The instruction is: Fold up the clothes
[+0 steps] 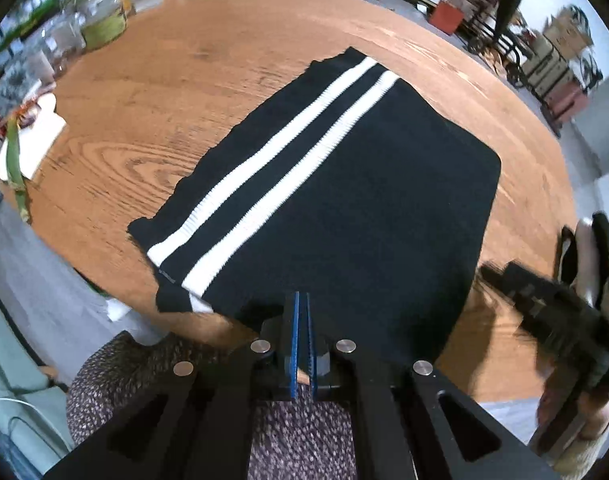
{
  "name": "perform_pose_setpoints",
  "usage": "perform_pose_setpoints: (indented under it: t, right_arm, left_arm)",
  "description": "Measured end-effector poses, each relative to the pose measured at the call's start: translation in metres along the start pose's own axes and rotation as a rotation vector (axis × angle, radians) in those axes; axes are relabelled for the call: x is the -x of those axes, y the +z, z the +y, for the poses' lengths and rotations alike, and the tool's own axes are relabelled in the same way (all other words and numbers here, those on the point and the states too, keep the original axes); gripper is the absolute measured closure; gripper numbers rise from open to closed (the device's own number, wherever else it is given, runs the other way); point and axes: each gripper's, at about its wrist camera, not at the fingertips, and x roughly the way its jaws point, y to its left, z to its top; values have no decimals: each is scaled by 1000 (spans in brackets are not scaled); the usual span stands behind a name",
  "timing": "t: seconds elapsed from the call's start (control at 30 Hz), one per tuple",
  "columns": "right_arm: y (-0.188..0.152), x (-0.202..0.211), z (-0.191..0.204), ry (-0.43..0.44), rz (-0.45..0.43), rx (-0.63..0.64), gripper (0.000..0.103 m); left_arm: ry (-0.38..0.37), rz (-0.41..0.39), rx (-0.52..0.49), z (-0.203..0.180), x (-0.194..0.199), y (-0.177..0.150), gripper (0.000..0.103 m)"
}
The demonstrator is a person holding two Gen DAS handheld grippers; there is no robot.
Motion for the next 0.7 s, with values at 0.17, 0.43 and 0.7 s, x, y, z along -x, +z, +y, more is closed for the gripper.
perform_pose_setpoints:
  t: [0.17,0.43,0.7]
  right_arm:
    - [-13,-7,41,45,45,115,28]
    - [-35,13,51,50,20,92,21]
    - [-67,27,54,84,39,49,21]
  left_arm:
    - [38,-83,-26,-13,27,-13,98]
    - [-15,-198,-19,-4,74,-45,65]
    - [-128,-263,-17,-6,92,-68,59]
